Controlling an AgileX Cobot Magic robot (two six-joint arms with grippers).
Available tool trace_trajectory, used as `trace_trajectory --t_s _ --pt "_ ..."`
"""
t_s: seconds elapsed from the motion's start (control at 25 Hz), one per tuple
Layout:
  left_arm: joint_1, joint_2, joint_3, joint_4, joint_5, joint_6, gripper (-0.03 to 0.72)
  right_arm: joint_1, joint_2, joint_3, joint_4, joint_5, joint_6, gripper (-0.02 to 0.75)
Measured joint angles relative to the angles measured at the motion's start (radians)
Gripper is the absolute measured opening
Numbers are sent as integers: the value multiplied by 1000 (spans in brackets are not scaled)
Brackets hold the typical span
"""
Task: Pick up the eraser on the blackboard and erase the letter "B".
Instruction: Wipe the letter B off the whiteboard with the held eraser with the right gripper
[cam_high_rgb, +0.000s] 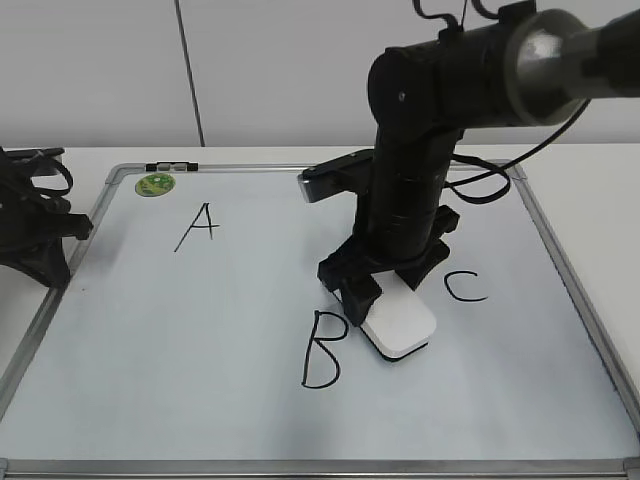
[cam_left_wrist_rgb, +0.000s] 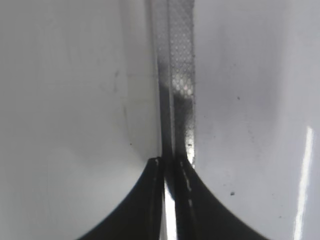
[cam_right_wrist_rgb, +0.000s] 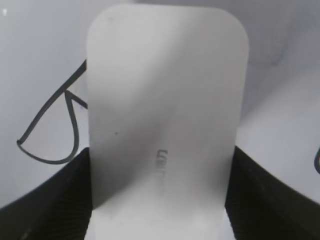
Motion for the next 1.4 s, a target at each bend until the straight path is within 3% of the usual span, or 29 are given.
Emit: trace_trajectory --t_s 0.68,0.88,1.2,1.4 --pt "0 0 0 0 -2 0 11 11 89 -41 -8 -35 -57 553" --pt "0 0 0 0 -2 0 11 93 100 -50 -65 -35 -63 553" --pt "0 0 0 0 -3 0 11 301 106 -53 -41 -62 -69 553" --pt "0 0 0 0 -3 0 11 346 108 -53 -15 -76 -70 553"
